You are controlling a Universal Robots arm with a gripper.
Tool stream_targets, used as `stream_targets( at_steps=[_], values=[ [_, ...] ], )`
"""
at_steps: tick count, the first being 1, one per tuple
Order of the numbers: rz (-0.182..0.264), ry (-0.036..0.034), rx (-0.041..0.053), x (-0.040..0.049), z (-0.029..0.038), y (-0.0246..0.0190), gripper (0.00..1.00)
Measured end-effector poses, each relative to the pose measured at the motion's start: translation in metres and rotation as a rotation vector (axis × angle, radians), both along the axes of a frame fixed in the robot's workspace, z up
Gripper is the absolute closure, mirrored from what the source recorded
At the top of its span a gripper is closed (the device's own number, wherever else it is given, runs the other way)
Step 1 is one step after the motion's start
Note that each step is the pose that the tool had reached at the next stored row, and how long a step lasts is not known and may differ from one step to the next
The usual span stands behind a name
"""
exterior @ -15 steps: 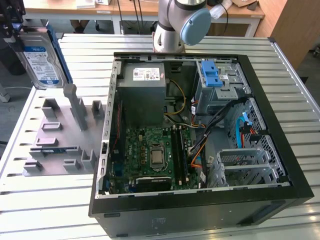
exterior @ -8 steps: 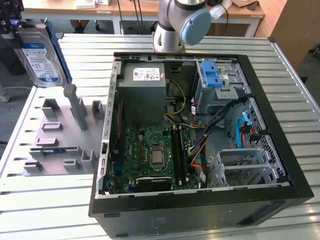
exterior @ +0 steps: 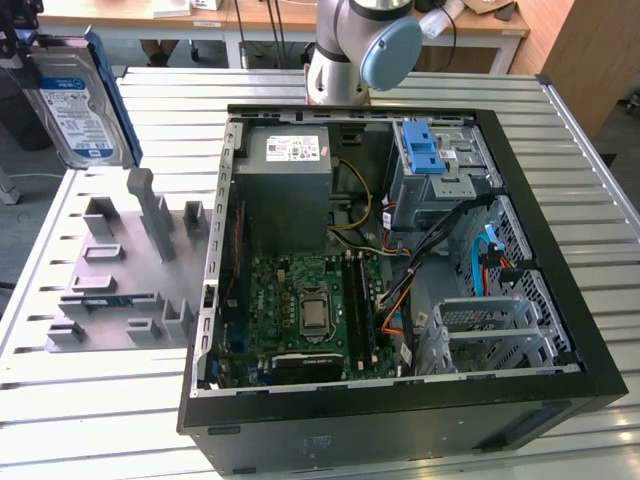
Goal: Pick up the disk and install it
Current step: 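Pick up the disk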
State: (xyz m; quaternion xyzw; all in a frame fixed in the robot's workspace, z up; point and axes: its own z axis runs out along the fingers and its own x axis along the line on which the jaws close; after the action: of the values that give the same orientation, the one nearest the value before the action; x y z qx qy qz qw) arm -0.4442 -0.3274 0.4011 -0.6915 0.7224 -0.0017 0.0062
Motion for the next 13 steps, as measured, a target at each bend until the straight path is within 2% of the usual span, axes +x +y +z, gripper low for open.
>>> stream_targets(
  at_steps=[13],
  values=[
    [0.0,-0.0022,0.0,0.0,0.0132,0.0,0.64]
  ],
)
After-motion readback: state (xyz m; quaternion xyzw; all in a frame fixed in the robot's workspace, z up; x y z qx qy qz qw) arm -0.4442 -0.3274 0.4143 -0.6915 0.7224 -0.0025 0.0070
